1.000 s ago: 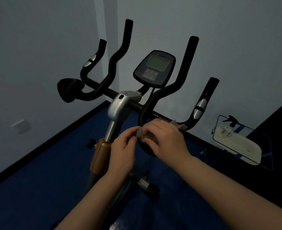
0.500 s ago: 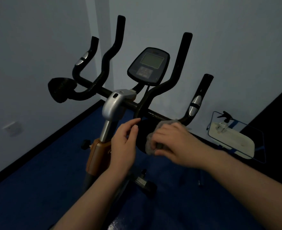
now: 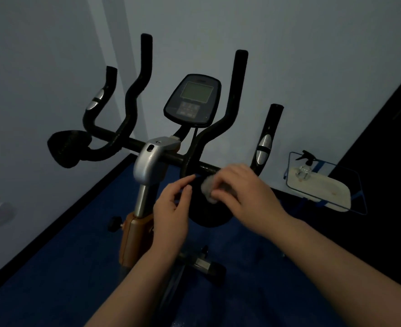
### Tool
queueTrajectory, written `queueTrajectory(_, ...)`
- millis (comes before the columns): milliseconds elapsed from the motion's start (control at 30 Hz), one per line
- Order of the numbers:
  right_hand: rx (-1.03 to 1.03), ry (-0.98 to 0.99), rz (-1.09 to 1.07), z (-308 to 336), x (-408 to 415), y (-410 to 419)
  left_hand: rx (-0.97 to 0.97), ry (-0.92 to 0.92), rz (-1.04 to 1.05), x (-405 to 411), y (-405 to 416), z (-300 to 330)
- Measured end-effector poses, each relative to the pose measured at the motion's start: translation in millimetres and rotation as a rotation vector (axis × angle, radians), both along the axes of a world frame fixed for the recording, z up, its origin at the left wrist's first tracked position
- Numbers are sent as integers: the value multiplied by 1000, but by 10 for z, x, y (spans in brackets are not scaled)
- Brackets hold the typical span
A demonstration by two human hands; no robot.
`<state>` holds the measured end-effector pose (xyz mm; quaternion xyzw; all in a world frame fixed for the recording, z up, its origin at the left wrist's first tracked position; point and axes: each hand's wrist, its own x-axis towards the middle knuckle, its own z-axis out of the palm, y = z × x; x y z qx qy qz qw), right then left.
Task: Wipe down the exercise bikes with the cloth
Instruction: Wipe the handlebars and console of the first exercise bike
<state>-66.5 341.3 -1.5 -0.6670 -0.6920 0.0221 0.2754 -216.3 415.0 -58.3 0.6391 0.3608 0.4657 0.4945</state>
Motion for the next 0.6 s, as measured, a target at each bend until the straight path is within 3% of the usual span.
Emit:
queueTrajectory(167, 128, 151, -364, -343, -295, -85, 12, 13, 5, 8, -14, -7)
queueTrajectory(433, 134, 490, -393, -192, -204, 144, 86, 15, 56, 55, -18, -49)
queueTrajectory(600, 304, 610, -518, -479, -494, -108, 119, -19, 118, 122, -67, -120)
